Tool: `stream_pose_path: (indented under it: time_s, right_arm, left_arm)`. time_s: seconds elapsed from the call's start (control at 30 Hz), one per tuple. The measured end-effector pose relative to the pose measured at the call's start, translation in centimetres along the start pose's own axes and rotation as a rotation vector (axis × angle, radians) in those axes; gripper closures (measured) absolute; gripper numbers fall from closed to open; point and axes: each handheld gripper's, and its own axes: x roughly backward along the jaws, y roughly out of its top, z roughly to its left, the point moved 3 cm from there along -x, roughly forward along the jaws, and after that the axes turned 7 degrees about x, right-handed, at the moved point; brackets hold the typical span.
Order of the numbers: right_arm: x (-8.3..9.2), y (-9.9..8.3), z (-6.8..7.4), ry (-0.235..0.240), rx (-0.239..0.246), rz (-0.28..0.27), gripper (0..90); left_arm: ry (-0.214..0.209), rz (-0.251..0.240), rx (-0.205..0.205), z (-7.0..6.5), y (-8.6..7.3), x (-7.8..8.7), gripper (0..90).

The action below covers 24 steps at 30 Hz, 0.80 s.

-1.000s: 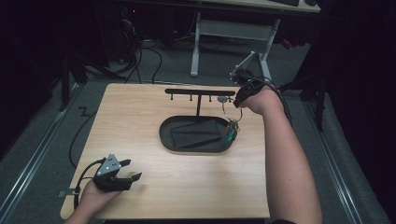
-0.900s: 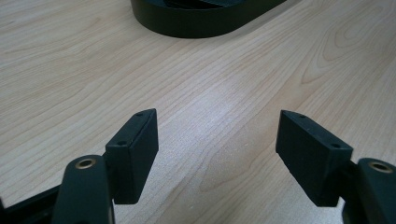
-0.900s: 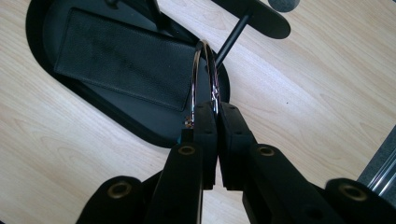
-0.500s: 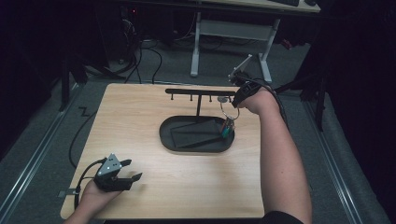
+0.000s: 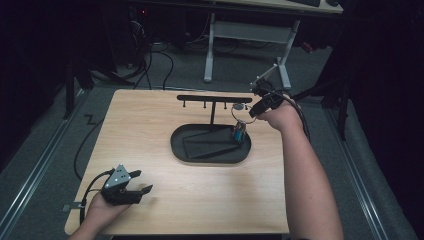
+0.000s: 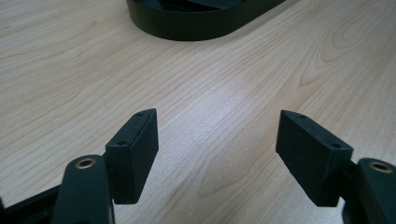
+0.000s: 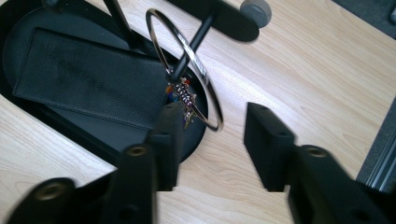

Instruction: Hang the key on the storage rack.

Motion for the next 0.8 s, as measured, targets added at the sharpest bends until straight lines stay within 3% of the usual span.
stream_pose_path:
  time_s: [0.2, 0.4, 0.5, 0.6, 0.8]
  right_arm:
    - [0.5, -2.7, 0.7, -0.027, -0.014, -0.06, 44.9]
    - [-0.2, -6.2, 2.1, -0.03, -0.045, -0.198, 37.1]
    - [-1.4, -8.8, 3.4, -0.026, -0.057, -0.267, 36.8]
    - [-3.1, -11.7, 5.0, -0.071, -0.072, -0.324, 35.3]
    - [-6.5, -17.2, 8.1, -0.059, -0.124, -0.449, 30.9]
  left_arm:
    - [-0.004, 0.004, -0.009, -0.2, 0.1, -0.1, 30.2]
    - [-0.009, 0.012, -0.014, -0.5, 0.0, -0.2, 30.0]
    - [-0.01, 0.018, -0.012, -0.5, 0.0, -0.3, 29.8]
    - [-0.01, 0.016, -0.006, -0.6, 0.0, -0.4, 29.8]
    - [-0.012, 0.026, 0.0, -0.6, 0.0, -0.7, 29.6]
